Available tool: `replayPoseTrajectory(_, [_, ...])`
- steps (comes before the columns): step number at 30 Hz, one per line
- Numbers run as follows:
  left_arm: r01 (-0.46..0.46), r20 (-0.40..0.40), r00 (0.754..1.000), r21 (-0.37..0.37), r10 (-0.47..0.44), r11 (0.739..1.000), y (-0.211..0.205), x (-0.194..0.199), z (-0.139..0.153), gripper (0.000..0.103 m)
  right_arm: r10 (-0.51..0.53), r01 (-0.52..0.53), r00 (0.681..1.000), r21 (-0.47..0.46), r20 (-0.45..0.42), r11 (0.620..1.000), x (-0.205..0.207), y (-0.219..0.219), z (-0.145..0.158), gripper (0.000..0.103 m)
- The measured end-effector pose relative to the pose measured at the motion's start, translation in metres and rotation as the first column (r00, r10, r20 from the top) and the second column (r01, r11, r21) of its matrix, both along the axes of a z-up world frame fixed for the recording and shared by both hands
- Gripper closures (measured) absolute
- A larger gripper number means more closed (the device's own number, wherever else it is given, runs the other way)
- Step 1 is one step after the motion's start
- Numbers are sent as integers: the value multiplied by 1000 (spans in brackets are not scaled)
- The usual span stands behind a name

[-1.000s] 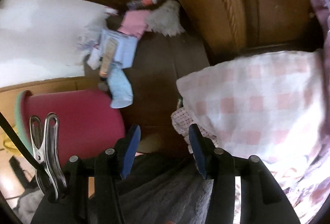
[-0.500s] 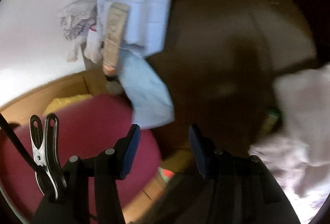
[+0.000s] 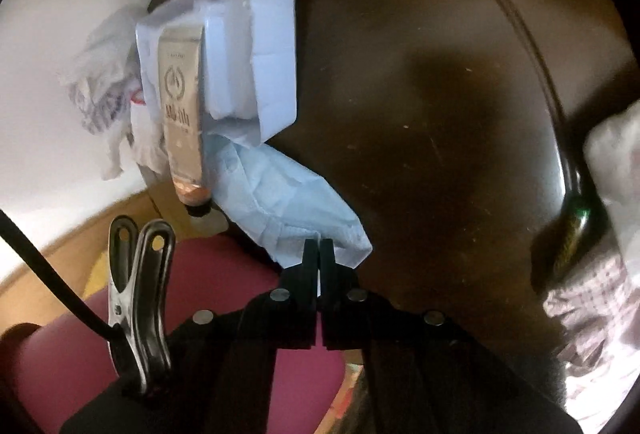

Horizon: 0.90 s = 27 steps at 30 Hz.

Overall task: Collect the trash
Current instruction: 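Close the right tool on the light blue tissue on the nightstand, then carry the blue tissue over the bucket and open the right tool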

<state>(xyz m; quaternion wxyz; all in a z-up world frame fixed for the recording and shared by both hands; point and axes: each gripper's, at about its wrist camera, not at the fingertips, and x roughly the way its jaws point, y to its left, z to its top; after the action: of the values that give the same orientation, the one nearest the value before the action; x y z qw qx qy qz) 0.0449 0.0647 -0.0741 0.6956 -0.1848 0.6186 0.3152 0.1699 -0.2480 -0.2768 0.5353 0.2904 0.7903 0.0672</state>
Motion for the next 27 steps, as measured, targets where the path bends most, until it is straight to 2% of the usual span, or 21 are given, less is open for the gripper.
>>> replayPoseTrajectory(5, [-9, -1, 1000, -10, 9, 1000, 0, 2, 1, 81, -20, 19, 999, 27, 37, 999, 9, -14, 16, 102])
replayPoseTrajectory(12, [-23, 17, 1000, -16, 23, 1000, 3, -1, 3, 81, -68, 56, 989, 97, 129, 994, 19, -36, 65, 102])
replayPoseTrajectory(19, [-58, 60, 996, -32, 60, 998, 5, -9, 10, 81, -39, 15, 981, 125, 191, 992, 14, -58, 114, 102])
replayPoseTrajectory(27, [-150, 123, 980, -64, 157, 987, 5, -25, 20, 82, 20, -49, 976, 125, 218, 991, 8, -73, 135, 101])
